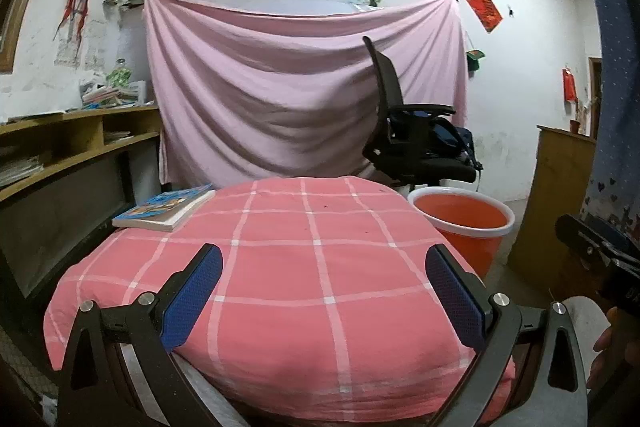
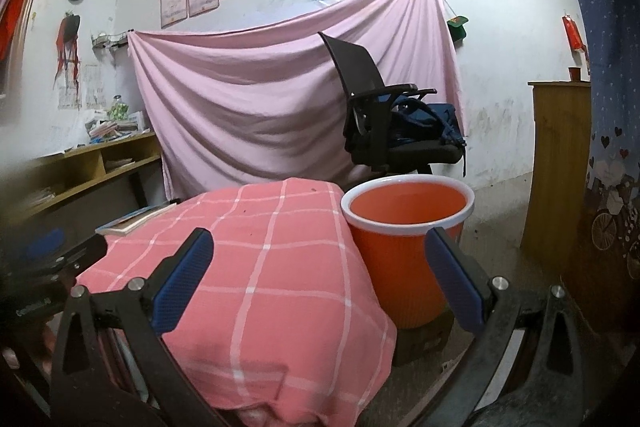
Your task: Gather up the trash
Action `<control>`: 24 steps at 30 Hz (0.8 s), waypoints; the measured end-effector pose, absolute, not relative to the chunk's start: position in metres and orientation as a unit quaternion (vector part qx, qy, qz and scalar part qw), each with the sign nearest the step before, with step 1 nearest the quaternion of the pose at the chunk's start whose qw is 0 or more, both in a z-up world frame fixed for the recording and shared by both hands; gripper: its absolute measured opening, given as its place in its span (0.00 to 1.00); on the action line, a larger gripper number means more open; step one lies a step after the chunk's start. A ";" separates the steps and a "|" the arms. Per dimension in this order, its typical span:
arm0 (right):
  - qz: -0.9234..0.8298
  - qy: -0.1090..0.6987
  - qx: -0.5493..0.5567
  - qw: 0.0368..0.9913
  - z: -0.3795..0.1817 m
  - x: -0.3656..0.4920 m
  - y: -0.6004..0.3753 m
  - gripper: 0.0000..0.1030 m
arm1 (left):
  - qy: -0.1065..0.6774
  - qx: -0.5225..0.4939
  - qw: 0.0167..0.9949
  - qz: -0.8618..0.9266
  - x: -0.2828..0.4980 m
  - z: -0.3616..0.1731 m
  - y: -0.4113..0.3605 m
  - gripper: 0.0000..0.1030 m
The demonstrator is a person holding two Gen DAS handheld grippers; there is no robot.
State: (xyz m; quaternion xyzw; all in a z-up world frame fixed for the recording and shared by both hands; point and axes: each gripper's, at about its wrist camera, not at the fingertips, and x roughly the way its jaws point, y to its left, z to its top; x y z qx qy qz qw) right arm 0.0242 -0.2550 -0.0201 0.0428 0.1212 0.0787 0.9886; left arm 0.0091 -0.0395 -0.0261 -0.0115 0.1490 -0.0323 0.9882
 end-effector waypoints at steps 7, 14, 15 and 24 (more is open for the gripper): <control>0.057 0.110 0.011 0.992 -0.022 0.022 -0.242 1.00 | 0.147 -0.003 0.989 -0.029 0.013 -0.032 -0.041 0.97; 0.019 0.120 0.001 0.993 -0.030 0.040 -0.235 1.00 | 0.139 -0.014 0.990 -0.012 0.024 -0.039 -0.030 0.97; 0.014 0.121 -0.002 0.993 -0.030 0.041 -0.233 1.00 | 0.139 -0.016 0.990 -0.010 0.024 -0.040 -0.029 0.97; 0.015 0.125 -0.018 0.992 -0.033 0.044 -0.225 1.00 | 0.141 -0.021 0.990 0.004 0.027 -0.044 -0.025 0.97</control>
